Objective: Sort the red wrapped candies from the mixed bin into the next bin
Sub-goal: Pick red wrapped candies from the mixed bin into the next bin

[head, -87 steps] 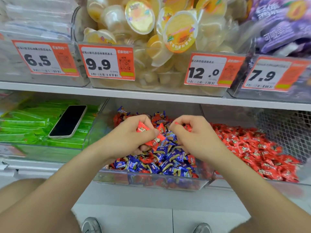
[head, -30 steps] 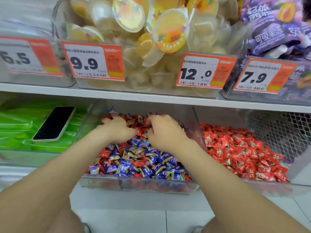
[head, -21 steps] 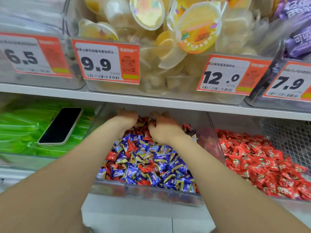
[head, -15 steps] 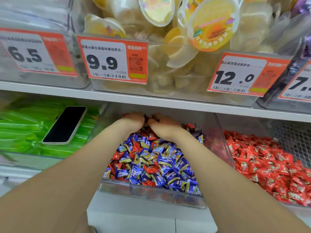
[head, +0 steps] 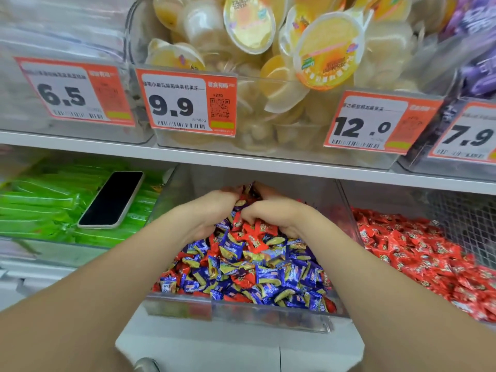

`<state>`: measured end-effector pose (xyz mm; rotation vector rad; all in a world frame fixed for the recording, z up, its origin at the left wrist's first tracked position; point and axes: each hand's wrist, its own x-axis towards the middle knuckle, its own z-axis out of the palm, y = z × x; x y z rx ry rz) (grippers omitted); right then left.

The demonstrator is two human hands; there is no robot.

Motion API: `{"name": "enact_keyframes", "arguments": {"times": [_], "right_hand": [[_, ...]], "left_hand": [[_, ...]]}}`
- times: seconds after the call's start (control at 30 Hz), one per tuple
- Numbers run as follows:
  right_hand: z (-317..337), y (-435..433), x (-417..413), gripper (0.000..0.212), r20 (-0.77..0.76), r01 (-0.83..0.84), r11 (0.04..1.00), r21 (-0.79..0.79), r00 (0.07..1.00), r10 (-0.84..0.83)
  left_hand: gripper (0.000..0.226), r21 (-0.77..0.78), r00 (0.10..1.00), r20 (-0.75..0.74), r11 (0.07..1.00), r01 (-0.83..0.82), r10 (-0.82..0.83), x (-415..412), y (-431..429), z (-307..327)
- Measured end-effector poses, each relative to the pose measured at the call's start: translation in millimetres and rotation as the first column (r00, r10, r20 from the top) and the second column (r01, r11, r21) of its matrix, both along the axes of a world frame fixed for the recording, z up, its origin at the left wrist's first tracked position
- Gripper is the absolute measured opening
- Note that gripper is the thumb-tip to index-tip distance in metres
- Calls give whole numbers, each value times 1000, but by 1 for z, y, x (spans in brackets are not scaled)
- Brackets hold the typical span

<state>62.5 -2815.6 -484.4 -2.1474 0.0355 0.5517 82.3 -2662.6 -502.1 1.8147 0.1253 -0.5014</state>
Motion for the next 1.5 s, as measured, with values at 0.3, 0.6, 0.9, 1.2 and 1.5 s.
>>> {"name": "enact_keyframes", "arguments": {"times": [0.3, 0.6, 0.9, 1.2, 1.5], "right_hand": [[7, -42, -24, 93, 259, -337, 912, -233, 883, 392], [15, -50, -52, 52, 280, -232, 820, -523, 862, 422], [25, -48, -51, 13, 485, -83, 925, -370, 832, 268], [30, -58, -55, 39, 427, -43, 972, -231, 893, 141], [26, -68, -70, 30, 257, -171, 790, -588, 887, 383]], "left_hand": [[33, 411, 876, 91, 819, 400, -473, -36, 32, 37], [33, 663, 754, 153, 632, 401, -639, -59, 36, 48], [22, 650, 742, 373, 727, 220, -557, -55, 35, 33], [43, 768, 687, 122, 507, 392, -716, -55, 32, 38], [32, 709, 676, 322, 642, 292, -663, -56, 27, 31]]}}
